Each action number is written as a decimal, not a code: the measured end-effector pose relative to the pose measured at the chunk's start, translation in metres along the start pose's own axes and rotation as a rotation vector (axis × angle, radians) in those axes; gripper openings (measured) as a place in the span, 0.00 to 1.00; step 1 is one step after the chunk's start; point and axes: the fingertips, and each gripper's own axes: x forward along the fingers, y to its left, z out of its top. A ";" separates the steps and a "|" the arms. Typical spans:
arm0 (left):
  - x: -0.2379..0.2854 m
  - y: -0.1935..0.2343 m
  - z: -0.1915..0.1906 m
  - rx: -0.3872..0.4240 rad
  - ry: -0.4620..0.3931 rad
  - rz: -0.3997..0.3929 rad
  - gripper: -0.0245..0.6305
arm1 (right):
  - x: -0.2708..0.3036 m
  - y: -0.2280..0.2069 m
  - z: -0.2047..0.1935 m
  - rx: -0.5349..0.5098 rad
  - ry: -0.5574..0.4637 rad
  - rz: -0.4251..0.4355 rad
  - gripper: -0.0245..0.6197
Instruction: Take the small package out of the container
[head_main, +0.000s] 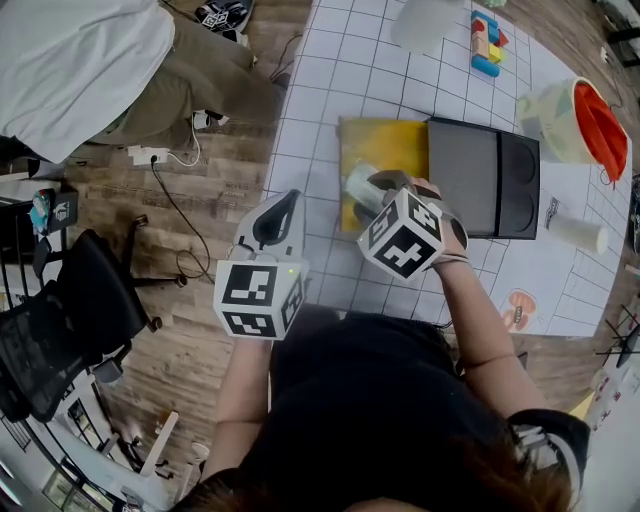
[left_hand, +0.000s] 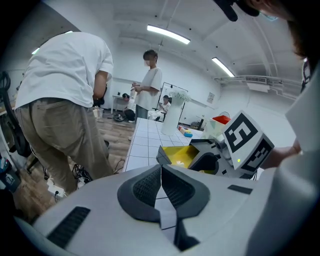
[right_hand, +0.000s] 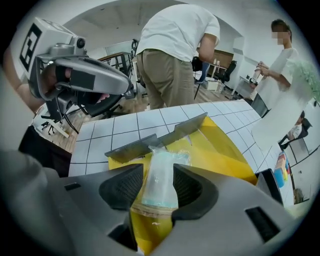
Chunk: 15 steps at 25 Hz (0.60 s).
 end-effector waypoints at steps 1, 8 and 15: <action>0.001 0.001 0.000 -0.002 0.001 0.002 0.08 | 0.002 0.001 0.000 -0.012 0.011 0.007 0.35; 0.004 0.008 -0.001 -0.014 0.009 0.016 0.08 | 0.016 0.004 -0.005 -0.094 0.095 0.034 0.36; 0.009 0.010 -0.004 -0.020 0.019 0.013 0.08 | 0.020 0.007 -0.005 -0.114 0.135 0.090 0.33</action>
